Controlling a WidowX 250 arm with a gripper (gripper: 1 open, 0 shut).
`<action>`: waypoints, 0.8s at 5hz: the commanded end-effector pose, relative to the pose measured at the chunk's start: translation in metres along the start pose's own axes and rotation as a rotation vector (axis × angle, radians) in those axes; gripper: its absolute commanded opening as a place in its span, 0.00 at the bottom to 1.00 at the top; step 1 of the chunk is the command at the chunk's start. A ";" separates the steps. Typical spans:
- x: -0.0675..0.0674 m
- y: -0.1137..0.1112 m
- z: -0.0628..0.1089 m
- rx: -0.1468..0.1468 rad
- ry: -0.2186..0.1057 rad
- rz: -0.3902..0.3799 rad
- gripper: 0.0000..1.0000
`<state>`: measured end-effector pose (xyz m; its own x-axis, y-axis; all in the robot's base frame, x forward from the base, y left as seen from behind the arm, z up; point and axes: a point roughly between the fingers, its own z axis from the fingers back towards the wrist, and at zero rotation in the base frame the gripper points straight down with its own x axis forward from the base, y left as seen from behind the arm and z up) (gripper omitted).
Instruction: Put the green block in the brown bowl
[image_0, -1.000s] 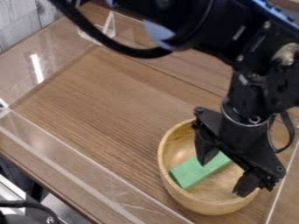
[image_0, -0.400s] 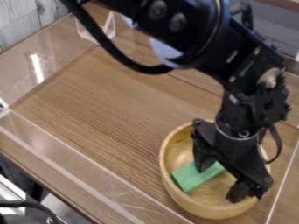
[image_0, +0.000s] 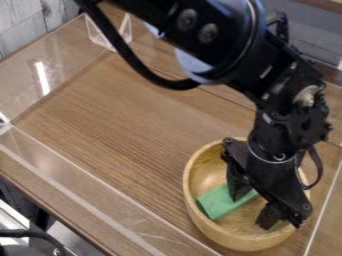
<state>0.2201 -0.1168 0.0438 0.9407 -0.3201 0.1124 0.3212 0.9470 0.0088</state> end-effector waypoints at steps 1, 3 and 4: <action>0.003 0.000 0.003 -0.010 -0.010 0.004 0.00; 0.001 -0.003 0.011 -0.026 0.017 0.020 0.00; 0.000 -0.002 0.011 -0.032 0.026 0.024 0.00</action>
<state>0.2066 -0.1153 0.0393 0.9527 -0.3033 0.0198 0.3036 0.9527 -0.0109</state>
